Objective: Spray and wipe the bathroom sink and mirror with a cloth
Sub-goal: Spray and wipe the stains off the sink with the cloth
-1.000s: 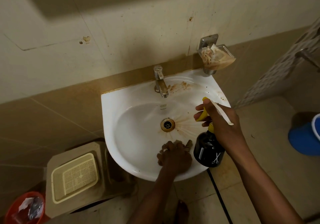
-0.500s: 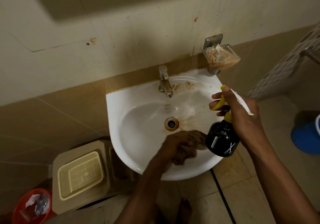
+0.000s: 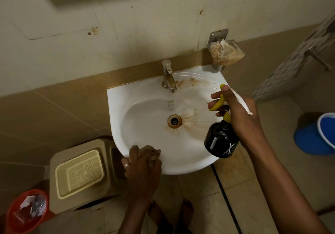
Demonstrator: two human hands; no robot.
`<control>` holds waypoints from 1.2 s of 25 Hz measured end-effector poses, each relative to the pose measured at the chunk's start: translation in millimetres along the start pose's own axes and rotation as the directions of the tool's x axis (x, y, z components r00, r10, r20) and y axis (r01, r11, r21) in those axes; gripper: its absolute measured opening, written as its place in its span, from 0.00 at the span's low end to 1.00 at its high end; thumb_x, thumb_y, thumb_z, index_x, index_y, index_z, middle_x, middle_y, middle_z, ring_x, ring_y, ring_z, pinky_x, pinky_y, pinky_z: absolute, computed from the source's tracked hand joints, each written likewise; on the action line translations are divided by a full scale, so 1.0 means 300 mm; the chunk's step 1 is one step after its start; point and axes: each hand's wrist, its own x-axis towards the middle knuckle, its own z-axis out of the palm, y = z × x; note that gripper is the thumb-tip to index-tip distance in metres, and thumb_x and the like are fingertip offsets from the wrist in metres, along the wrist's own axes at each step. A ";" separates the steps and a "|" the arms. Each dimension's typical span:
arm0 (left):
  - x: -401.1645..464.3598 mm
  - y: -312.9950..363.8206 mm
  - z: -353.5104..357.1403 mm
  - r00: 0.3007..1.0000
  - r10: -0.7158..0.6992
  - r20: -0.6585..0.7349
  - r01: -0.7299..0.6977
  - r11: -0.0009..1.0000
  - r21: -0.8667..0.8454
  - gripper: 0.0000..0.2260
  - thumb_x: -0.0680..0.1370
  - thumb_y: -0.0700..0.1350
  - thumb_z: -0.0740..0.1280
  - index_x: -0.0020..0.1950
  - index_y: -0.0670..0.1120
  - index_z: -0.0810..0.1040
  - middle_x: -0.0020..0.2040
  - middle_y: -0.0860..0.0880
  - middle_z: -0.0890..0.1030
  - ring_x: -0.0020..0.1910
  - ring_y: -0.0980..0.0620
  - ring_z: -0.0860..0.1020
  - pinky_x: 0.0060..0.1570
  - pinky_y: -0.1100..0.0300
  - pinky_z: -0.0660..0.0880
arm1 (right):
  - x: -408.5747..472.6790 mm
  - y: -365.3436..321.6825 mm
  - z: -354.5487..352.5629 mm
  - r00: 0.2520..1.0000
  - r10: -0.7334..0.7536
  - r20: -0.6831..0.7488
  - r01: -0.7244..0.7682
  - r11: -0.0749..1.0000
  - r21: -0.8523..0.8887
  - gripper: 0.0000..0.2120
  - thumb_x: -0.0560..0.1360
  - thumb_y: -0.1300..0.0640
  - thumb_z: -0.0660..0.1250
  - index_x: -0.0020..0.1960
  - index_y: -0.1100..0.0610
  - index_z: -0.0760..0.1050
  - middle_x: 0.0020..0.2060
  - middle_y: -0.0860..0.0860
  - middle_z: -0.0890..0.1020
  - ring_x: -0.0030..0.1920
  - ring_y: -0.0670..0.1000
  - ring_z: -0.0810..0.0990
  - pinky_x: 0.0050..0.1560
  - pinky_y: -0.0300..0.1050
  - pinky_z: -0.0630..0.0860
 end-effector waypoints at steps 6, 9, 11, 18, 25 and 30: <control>-0.183 0.287 0.147 0.973 0.071 0.220 -0.065 0.997 -0.034 0.16 0.77 0.49 0.64 0.64 0.57 0.72 0.64 0.54 0.68 0.61 0.47 0.65 0.58 0.53 0.65 | -0.028 -0.010 -0.135 0.994 0.020 -0.105 -0.023 0.999 -0.025 0.22 0.83 0.44 0.63 0.43 0.59 0.85 0.40 0.52 0.89 0.42 0.52 0.87 0.46 0.48 0.82; -0.159 0.389 0.214 0.902 0.050 0.430 -0.083 0.995 0.059 0.22 0.78 0.51 0.61 0.72 0.53 0.64 0.69 0.47 0.64 0.67 0.40 0.65 0.67 0.44 0.68 | -0.044 -0.004 -0.169 0.992 0.011 -0.129 -0.015 1.000 -0.027 0.22 0.84 0.44 0.63 0.45 0.60 0.85 0.40 0.54 0.89 0.40 0.49 0.86 0.46 0.50 0.82; -0.144 0.469 0.216 0.860 -0.008 0.510 -0.021 0.998 0.051 0.26 0.78 0.51 0.62 0.74 0.51 0.59 0.70 0.43 0.60 0.69 0.37 0.64 0.64 0.43 0.72 | -0.051 -0.006 -0.184 0.990 0.016 -0.142 -0.021 0.999 -0.033 0.22 0.84 0.44 0.63 0.45 0.59 0.85 0.40 0.54 0.89 0.39 0.49 0.86 0.46 0.50 0.82; -0.047 0.665 0.224 0.729 0.039 0.684 0.143 0.968 -0.208 0.17 0.78 0.48 0.65 0.66 0.53 0.69 0.64 0.46 0.68 0.67 0.43 0.70 0.62 0.50 0.73 | -0.058 -0.021 -0.204 0.982 0.011 -0.187 -0.017 0.999 -0.033 0.23 0.82 0.42 0.63 0.42 0.58 0.85 0.39 0.51 0.89 0.42 0.50 0.86 0.51 0.55 0.83; 0.283 0.217 -0.036 0.907 0.113 0.406 0.003 0.962 -0.274 0.20 0.71 0.62 0.66 0.57 0.54 0.82 0.51 0.45 0.81 0.46 0.46 0.82 0.43 0.48 0.83 | -0.072 0.003 -0.159 0.984 0.044 -0.171 -0.049 0.999 -0.022 0.23 0.84 0.43 0.61 0.48 0.60 0.85 0.38 0.50 0.88 0.39 0.44 0.84 0.48 0.47 0.82; 0.284 -0.001 0.005 0.926 0.171 0.336 -0.347 0.738 0.579 0.16 0.72 0.51 0.67 0.57 0.45 0.82 0.58 0.39 0.77 0.56 0.33 0.76 0.53 0.40 0.72 | -0.084 0.042 -0.119 0.988 0.070 -0.135 -0.072 0.997 -0.015 0.21 0.83 0.42 0.62 0.50 0.55 0.86 0.41 0.55 0.89 0.40 0.49 0.85 0.48 0.48 0.82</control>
